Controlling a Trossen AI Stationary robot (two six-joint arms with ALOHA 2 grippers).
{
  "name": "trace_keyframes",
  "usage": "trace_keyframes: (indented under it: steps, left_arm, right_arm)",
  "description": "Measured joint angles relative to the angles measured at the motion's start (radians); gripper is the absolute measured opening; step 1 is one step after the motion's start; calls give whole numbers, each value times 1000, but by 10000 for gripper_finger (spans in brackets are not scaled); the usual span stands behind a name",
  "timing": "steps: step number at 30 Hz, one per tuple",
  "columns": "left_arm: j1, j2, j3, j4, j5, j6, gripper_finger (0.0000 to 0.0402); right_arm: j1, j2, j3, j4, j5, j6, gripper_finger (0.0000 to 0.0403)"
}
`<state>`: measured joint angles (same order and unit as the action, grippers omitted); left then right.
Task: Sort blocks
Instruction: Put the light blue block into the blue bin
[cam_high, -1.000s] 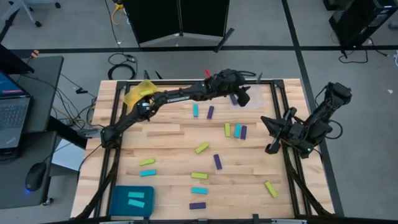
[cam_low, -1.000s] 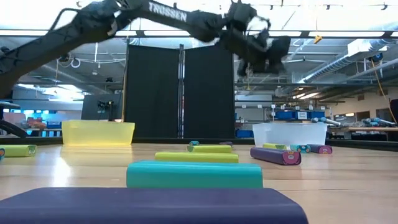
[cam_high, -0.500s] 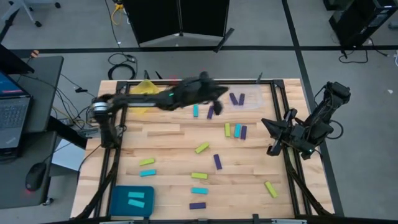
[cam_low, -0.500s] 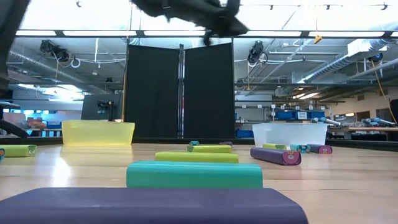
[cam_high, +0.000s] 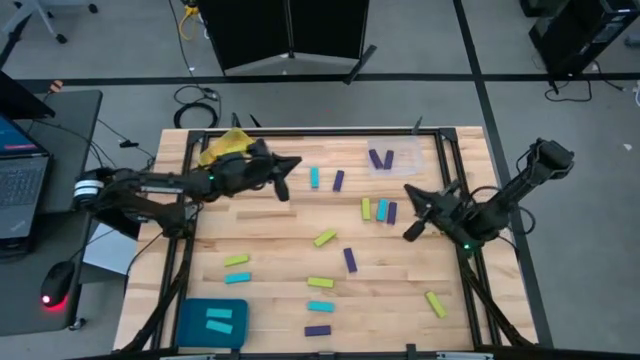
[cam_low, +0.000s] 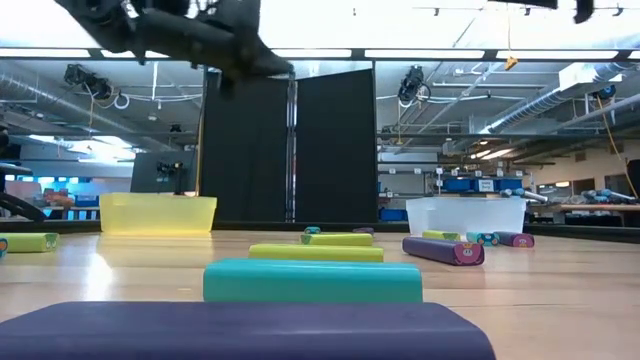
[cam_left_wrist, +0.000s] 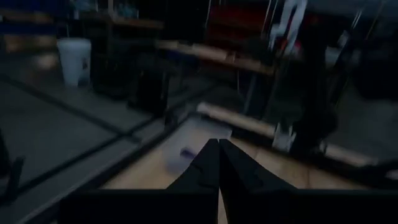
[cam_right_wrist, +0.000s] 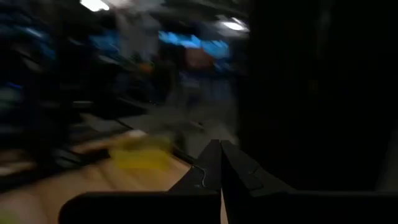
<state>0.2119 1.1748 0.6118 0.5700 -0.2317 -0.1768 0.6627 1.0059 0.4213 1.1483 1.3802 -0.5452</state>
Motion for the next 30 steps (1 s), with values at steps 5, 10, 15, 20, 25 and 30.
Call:
trace_keyframes:
  steps: [5, 10, 15, 20, 25, 30]
  left_arm:
    - [0, -118, -53, 40, 8, 11, 7]
    - [0, -201, -60, 1, 94, 1, 7]
    - [0, -282, -59, -154, 43, -40, 7]
    - [-2, -353, -60, -263, -41, -41, 7]
    - [-2, -438, -60, -310, -45, -18, 7]
    - [-2, -529, -59, -385, -68, 14, 7]
  right_arm:
    - [-139, 121, 3, -10, -382, 182, 8]
    - [-310, 245, 90, -173, -535, 372, 8]
    - [-507, 341, 273, -590, -737, 643, 7]
    - [-701, 460, 477, -988, -906, 882, 8]
    - [-831, 623, 617, -1131, -1011, 997, 16]
    - [-865, 804, 758, -1194, -1016, 1008, 42]
